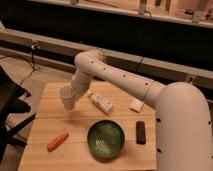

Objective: Place the ceramic cup in the ceramic bowl

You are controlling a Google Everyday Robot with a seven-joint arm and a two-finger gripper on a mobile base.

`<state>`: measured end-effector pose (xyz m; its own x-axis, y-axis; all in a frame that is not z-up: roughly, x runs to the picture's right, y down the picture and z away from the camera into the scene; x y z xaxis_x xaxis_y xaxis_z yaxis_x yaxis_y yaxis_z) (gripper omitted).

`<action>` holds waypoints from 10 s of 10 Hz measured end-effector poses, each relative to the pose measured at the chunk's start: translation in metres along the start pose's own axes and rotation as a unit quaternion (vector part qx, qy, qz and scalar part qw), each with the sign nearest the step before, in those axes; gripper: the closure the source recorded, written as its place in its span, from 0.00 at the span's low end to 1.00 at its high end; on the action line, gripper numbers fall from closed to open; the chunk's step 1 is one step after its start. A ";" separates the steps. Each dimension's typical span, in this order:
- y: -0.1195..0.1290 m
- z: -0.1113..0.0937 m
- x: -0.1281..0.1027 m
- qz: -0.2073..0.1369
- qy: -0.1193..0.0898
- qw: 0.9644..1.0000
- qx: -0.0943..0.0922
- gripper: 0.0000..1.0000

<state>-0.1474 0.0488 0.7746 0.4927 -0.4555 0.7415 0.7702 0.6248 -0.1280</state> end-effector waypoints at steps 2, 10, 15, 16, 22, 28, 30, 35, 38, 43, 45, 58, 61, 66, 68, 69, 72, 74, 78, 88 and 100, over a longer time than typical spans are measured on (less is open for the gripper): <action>0.021 -0.011 0.005 0.008 0.000 1.000 0.001 1.00; 0.059 -0.023 0.000 0.020 -0.008 1.000 0.006 1.00; 0.087 -0.033 0.001 0.033 -0.013 0.999 0.009 1.00; 0.088 -0.033 -0.001 0.033 -0.016 0.999 0.009 1.00; 0.117 -0.043 -0.003 0.049 -0.028 0.998 0.013 1.00; 0.139 -0.049 -0.004 0.063 -0.038 0.997 0.017 1.00; 0.146 -0.049 -0.007 0.067 -0.042 0.997 0.018 1.00; 0.161 -0.048 -0.010 0.075 -0.048 0.996 0.018 1.00; 0.170 -0.048 -0.015 0.078 -0.051 0.996 0.015 1.00; 0.184 -0.046 -0.020 0.084 -0.055 0.995 0.013 1.00; 0.189 -0.046 -0.021 0.087 -0.057 0.994 0.012 1.00; 0.212 -0.040 -0.023 0.101 -0.066 0.993 0.011 1.00; 0.216 -0.038 -0.022 0.104 -0.066 0.992 0.011 1.00; 0.222 -0.036 -0.020 0.111 -0.068 0.991 0.013 1.00; 0.224 -0.036 -0.018 0.114 -0.068 0.991 0.013 1.00; 0.225 -0.035 -0.018 0.115 -0.068 0.991 0.013 1.00; 0.228 -0.034 -0.016 0.119 -0.069 0.990 0.014 1.00; 0.230 -0.034 -0.015 0.122 -0.069 0.990 0.015 1.00; 0.233 -0.033 -0.013 0.125 -0.068 0.990 0.016 1.00; 0.242 -0.030 -0.008 0.136 -0.069 0.988 0.020 0.79; 0.251 -0.029 -0.002 0.143 -0.069 0.987 0.024 0.51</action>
<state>0.0569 0.1886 0.7222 0.6249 -0.1680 0.7624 0.5863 0.7458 -0.3162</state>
